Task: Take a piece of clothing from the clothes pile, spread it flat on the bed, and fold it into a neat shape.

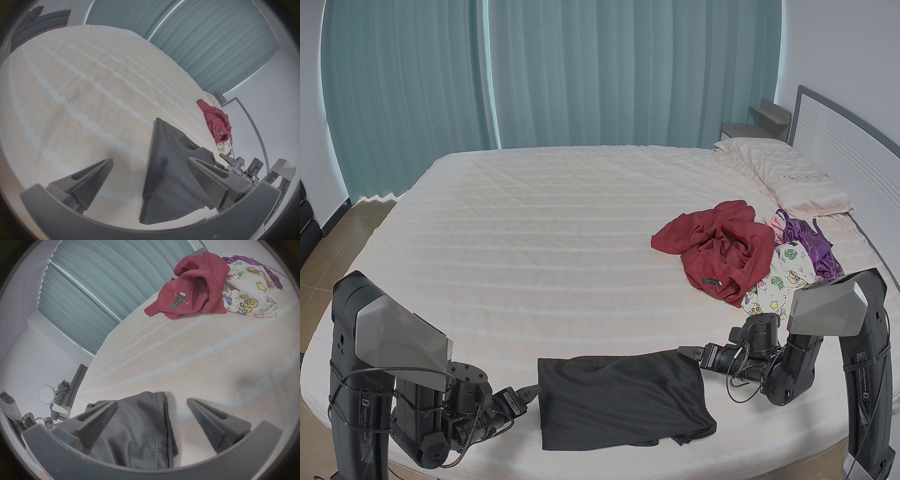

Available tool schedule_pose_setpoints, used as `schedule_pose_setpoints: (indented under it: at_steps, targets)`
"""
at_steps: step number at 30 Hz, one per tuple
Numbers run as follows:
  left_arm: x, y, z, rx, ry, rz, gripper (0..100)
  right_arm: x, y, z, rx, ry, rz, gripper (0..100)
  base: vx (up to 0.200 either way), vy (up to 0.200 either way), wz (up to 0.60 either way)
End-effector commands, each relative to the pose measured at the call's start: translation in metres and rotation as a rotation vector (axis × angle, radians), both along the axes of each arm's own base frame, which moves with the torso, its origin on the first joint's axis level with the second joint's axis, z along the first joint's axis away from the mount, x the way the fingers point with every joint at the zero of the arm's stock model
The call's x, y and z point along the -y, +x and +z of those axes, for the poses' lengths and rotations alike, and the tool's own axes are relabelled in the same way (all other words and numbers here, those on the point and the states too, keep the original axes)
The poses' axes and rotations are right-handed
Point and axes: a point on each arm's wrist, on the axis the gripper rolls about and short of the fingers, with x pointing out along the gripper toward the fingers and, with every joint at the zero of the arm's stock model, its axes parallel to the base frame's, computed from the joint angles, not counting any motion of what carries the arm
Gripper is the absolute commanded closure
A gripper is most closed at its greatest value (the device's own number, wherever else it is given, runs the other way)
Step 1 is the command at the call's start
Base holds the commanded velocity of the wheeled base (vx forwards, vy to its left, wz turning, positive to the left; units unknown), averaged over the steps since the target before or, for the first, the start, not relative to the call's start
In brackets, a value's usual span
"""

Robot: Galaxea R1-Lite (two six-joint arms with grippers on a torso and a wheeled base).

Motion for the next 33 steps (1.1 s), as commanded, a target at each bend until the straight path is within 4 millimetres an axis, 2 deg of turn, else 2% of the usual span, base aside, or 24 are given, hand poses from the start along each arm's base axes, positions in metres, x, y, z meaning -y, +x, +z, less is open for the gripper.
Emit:
schedule_pose_setpoints:
  at_steps: [1,12,21,28,31,33]
  targets:
    - [0.001,0.001,0.001,0.015,-0.008,-0.002,0,-0.001,0.000,-0.005,-0.009,-0.002,0.004,100,0.000,0.000,0.00]
    - [0.001,0.004,0.003,0.029,-0.011,0.008,0,-0.010,-0.001,-0.004,-0.018,-0.005,0.027,100,0.000,0.000,0.00]
    - [0.013,0.035,0.008,0.164,-0.021,0.025,0,0.001,-0.003,0.005,-0.011,0.009,-0.056,100,0.000,0.000,0.00]
    - [0.021,0.056,-0.008,0.225,0.083,-0.054,0,0.001,-0.006,-0.001,-0.007,0.013,-0.060,100,0.000,0.000,0.00]
    - [0.025,0.066,-0.027,0.213,0.141,-0.088,0,0.001,-0.008,-0.007,0.018,0.003,-0.084,100,0.000,0.000,0.00]
    - [0.026,0.068,-0.029,0.201,0.143,-0.092,0,0.001,-0.007,-0.007,0.037,0.004,-0.093,100,0.000,0.000,0.00]
